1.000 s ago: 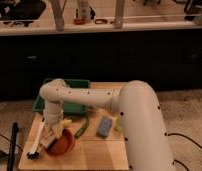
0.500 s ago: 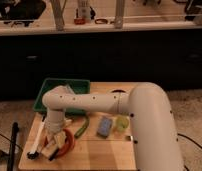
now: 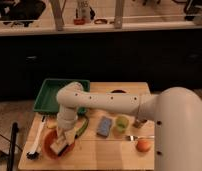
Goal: Wipe red bowl with eraser
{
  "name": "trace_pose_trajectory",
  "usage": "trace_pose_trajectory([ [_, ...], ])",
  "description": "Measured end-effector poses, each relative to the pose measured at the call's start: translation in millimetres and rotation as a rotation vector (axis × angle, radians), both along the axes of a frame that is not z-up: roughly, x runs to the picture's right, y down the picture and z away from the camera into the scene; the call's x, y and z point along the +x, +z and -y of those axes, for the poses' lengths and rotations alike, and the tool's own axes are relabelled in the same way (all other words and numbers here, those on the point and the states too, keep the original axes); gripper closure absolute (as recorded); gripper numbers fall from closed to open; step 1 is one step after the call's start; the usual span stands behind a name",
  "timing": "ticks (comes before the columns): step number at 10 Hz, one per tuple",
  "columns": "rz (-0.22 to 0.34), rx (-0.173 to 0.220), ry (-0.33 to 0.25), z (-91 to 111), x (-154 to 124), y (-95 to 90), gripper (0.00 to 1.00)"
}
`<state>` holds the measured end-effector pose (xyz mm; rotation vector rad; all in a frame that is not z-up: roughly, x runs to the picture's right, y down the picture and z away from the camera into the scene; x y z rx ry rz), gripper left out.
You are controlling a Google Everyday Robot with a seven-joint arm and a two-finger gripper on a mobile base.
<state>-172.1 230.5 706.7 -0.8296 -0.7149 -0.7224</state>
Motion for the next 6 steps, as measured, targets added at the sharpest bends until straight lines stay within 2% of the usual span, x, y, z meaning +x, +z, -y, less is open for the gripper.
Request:
trace_pose_trajectory([
  [3,-0.008,0.021,0.001,20,-11,11.4,1.0],
  [6,0.029,0.007,-0.039,19,-43,21.4,1.0],
])
